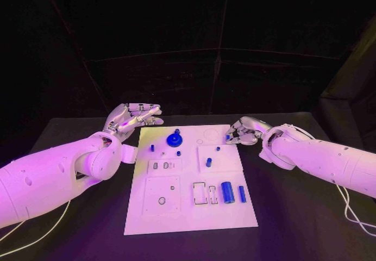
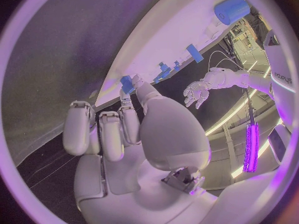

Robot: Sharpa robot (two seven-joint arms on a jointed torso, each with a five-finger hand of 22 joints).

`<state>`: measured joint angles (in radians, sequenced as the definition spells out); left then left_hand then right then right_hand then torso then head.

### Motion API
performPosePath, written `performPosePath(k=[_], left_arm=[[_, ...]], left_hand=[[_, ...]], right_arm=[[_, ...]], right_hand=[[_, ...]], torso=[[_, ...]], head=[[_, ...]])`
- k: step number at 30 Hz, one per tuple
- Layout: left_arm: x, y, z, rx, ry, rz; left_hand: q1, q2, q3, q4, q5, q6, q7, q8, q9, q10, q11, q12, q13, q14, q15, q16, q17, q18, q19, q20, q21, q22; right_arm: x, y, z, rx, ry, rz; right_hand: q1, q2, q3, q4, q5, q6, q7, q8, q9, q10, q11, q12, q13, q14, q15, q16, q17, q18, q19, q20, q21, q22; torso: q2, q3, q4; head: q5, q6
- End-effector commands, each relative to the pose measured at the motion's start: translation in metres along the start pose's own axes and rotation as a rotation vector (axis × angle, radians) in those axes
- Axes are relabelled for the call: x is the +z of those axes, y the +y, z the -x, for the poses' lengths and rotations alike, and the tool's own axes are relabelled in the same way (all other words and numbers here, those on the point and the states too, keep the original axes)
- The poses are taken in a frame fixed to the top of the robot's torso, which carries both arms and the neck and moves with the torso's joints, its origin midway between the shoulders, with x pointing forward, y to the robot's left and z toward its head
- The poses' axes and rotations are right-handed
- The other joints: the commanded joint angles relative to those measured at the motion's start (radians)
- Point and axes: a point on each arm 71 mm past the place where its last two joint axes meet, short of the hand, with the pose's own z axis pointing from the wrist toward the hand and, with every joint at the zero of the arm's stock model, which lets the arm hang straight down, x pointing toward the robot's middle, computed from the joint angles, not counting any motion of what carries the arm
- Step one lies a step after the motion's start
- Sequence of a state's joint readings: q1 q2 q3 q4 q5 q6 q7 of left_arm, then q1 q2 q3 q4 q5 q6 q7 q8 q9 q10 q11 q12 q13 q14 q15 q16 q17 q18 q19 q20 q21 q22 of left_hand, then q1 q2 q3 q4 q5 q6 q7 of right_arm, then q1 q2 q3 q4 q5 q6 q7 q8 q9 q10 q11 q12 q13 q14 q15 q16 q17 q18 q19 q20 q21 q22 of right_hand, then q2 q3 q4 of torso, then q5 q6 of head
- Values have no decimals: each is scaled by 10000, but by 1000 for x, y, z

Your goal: Assemble the parts on the task board

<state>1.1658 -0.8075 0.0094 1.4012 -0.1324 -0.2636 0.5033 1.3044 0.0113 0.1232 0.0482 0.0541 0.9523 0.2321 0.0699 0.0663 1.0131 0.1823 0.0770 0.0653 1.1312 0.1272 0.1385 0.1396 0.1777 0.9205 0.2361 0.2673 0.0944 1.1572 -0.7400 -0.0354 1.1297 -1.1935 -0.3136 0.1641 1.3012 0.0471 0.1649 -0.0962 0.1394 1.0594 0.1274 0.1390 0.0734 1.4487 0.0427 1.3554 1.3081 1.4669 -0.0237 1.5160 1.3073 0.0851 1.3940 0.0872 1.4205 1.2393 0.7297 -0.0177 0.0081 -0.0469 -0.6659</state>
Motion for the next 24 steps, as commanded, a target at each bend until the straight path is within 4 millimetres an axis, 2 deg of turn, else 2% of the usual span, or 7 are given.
performPosePath(k=[1,4,8,12,19,23,24], left_arm=[[0,-2,-1,-19,105,-82],[0,-2,-1,-20,106,-80],[0,-2,-1,-15,97,-73],[-1,-2,0,-7,84,-69],[-1,-2,1,30,17,-60],[0,-2,2,-28,-95,-37],[0,-2,2,-54,-107,-32]], left_hand=[[21,54,-10,-72,20,44,-8,-21,-1,21,-41,-20,-6,-25,-2,-53,11,64,-22,24,-31,-10],[26,69,0,-77,21,44,-7,-23,-2,22,-40,-23,-7,-22,-2,-60,14,64,-20,24,-34,-15],[26,69,0,-77,21,44,-7,-23,-2,22,-40,-23,-7,-22,-2,-60,14,64,-20,24,-34,-15],[26,69,0,-77,21,44,-7,-23,-2,22,-40,-23,-7,-22,-2,-60,14,64,-20,24,-34,-15],[26,75,4,-78,21,46,-8,-22,-2,24,-40,-23,-7,-20,-2,-63,16,64,-19,24,-35,-17],[25,76,4,-78,21,47,-8,-22,-2,25,-41,-23,-6,-20,-2,-63,16,64,-19,24,-35,-17],[25,76,4,-78,21,47,-8,-22,-2,25,-41,-23,-6,-20,-2,-63,16,64,-19,24,-35,-17]], right_arm=[[0,4,4,-93,-554,108],[-1,4,6,-90,-793,134],[-5,9,7,-12,-907,234],[-9,22,6,154,-963,369],[-8,67,-1,225,-815,603],[-3,92,-11,13,-576,599],[-2,99,-14,-22,-535,648]], right_hand=[[76,214,140,-26,-37,185,-99,26,32,-14,-87,35,695,747,-107,46,1146,-145,19,-96,35,14],[114,259,236,-68,-137,203,-109,2,19,-8,-102,37,703,751,-127,49,1160,-148,25,-122,40,24],[120,265,268,-83,-160,197,-107,-16,11,-13,-104,24,694,753,-132,52,1168,-151,30,-130,43,32],[116,265,279,-86,-167,189,-103,-26,7,-17,-102,17,689,751,-133,49,1160,-151,31,-133,44,34],[20,190,273,-75,-231,192,-90,-59,-6,-48,-91,-44,640,744,-129,35,1126,-151,27,-140,39,23],[-43,168,285,-59,-314,228,-103,-67,-8,-95,-97,-130,568,730,-129,9,1059,-144,12,-142,23,-10],[-39,172,297,-64,-319,237,-108,-67,-8,-99,-101,-138,563,728,-132,4,1048,-144,12,-142,22,-10]], torso=[[-2,1,-7],[-4,-1,-3],[-16,-31,3],[-24,-33,4],[-41,-40,9],[-58,-72,24],[-47,-70,21]], head=[[6,-5],[13,7],[22,21],[58,38],[172,23],[237,30],[265,34]])
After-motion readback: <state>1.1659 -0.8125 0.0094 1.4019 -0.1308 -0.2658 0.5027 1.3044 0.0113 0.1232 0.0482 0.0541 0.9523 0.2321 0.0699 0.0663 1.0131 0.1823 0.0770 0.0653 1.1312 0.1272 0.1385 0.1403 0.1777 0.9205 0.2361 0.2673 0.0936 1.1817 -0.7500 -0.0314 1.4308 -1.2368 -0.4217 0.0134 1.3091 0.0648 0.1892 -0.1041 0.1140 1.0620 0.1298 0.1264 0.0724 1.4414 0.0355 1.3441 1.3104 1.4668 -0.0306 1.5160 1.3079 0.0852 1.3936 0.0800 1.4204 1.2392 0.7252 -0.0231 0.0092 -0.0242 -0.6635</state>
